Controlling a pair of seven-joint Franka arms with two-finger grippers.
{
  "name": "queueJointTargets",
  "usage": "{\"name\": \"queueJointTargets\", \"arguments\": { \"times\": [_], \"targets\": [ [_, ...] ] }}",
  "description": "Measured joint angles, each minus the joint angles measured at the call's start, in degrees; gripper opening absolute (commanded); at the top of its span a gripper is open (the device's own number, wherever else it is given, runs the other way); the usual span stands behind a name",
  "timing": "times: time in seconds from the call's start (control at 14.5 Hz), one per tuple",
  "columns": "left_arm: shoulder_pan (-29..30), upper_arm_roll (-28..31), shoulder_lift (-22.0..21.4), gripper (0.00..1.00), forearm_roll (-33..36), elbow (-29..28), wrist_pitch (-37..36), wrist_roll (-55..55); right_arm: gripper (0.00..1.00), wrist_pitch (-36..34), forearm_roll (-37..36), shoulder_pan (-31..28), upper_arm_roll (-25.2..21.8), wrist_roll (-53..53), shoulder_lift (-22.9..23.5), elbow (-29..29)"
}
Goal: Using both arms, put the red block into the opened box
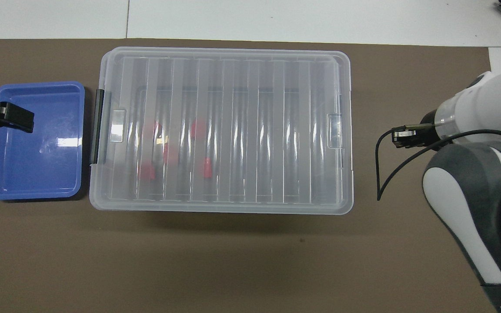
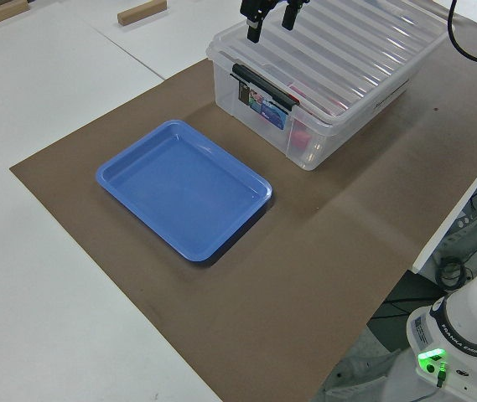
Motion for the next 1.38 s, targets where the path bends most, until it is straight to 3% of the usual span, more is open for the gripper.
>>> {"name": "queueJointTargets", "arguments": {
  "times": [0.48,0.97,1.38],
  "targets": [
    [0.0,0.0,0.0,1.00,0.0,0.0,0.0,0.0,1.00,-4.8,0.0,-6.5,-0.4,0.1,-1.9,4.3],
    [0.0,0.0,0.0,1.00,0.0,0.0,0.0,0.0,1.00,-15.8,-1.4,-6.4,-0.3,0.1,-1.6,14.3],
    [0.0,0.0,0.0,1.00,0.0,0.0,0.0,0.0,1.00,-17.4,-1.4,-6.3,0.3,0.1,-1.2,13.3]
  ]
}}
